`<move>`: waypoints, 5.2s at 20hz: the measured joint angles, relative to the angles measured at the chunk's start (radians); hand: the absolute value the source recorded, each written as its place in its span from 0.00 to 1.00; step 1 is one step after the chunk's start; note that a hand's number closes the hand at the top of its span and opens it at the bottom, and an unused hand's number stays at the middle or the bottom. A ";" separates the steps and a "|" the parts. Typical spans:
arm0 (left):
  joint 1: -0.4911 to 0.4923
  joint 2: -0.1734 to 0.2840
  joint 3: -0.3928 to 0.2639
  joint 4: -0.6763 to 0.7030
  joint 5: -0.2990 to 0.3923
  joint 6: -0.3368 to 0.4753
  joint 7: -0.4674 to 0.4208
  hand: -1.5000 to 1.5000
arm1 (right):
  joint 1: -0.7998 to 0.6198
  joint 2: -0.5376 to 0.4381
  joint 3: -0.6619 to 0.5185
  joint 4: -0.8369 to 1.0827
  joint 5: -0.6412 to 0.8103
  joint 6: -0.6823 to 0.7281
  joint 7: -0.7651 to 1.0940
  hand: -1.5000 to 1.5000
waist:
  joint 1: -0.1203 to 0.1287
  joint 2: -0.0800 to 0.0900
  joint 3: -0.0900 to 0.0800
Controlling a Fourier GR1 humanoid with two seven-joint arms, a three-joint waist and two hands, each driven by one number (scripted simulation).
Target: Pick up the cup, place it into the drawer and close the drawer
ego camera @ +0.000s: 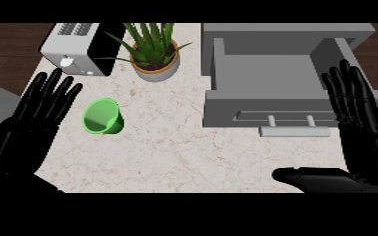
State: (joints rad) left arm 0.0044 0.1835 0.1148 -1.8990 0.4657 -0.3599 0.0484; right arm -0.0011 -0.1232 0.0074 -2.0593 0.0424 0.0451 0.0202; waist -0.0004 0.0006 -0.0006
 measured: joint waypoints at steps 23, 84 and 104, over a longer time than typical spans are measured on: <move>-0.111 0.067 0.143 0.717 -0.297 -0.072 -0.420 0.00 | -0.051 -0.013 -0.061 0.077 -0.011 0.053 -0.028 0.00 | -0.006 0.001 0.000; -0.537 0.062 0.171 1.660 -0.461 -0.177 -0.933 1.00 | -0.106 -0.006 -0.083 0.158 -0.039 0.113 -0.045 0.00 | -0.033 0.014 -0.005; -0.526 0.000 0.274 1.479 -0.319 -0.014 -1.030 1.00 | -0.089 -0.035 -0.132 0.151 -0.059 0.126 -0.044 0.00 | -0.010 0.001 -0.001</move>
State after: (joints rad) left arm -0.5221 0.1836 0.3891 -0.4204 0.1464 -0.3743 -0.9817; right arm -0.0897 -0.1583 -0.1249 -1.9087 -0.0161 0.1715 -0.0235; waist -0.0101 0.0017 -0.0012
